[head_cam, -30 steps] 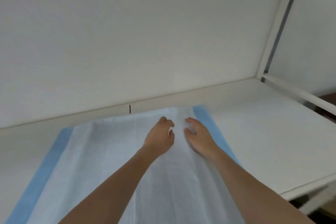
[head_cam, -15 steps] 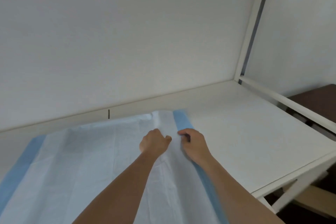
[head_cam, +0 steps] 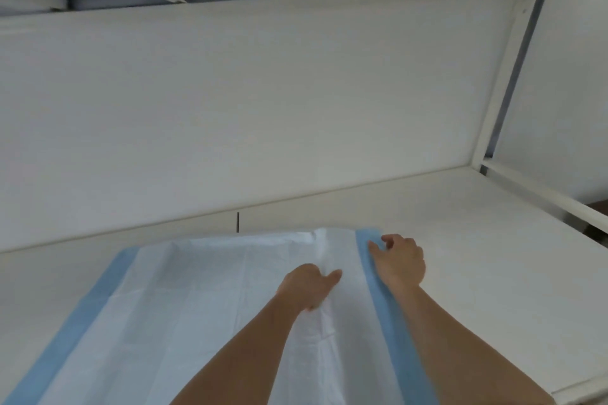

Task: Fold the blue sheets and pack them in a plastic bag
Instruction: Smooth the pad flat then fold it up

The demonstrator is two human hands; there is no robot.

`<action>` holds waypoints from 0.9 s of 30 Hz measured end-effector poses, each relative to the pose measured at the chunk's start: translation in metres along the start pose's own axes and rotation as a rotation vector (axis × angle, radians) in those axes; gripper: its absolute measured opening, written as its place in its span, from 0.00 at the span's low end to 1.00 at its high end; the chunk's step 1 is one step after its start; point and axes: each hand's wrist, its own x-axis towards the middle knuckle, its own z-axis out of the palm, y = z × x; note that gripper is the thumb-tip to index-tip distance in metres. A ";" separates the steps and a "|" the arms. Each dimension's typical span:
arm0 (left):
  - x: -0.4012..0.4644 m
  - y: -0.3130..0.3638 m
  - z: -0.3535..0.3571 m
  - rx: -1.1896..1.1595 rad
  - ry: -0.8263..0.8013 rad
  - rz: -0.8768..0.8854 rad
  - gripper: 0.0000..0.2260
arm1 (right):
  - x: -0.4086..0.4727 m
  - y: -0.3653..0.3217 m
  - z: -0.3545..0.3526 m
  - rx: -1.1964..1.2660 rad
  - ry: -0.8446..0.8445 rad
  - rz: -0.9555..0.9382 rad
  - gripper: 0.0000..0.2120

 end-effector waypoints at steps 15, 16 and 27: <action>0.014 -0.010 -0.002 -0.081 0.065 0.050 0.19 | 0.035 -0.017 0.005 -0.089 -0.049 0.072 0.11; 0.014 -0.010 -0.002 -0.078 0.068 0.051 0.19 | 0.036 -0.017 0.004 -0.072 -0.066 0.079 0.10; 0.011 -0.009 -0.004 -0.065 0.060 0.048 0.19 | 0.054 -0.014 -0.014 0.393 -0.131 0.166 0.14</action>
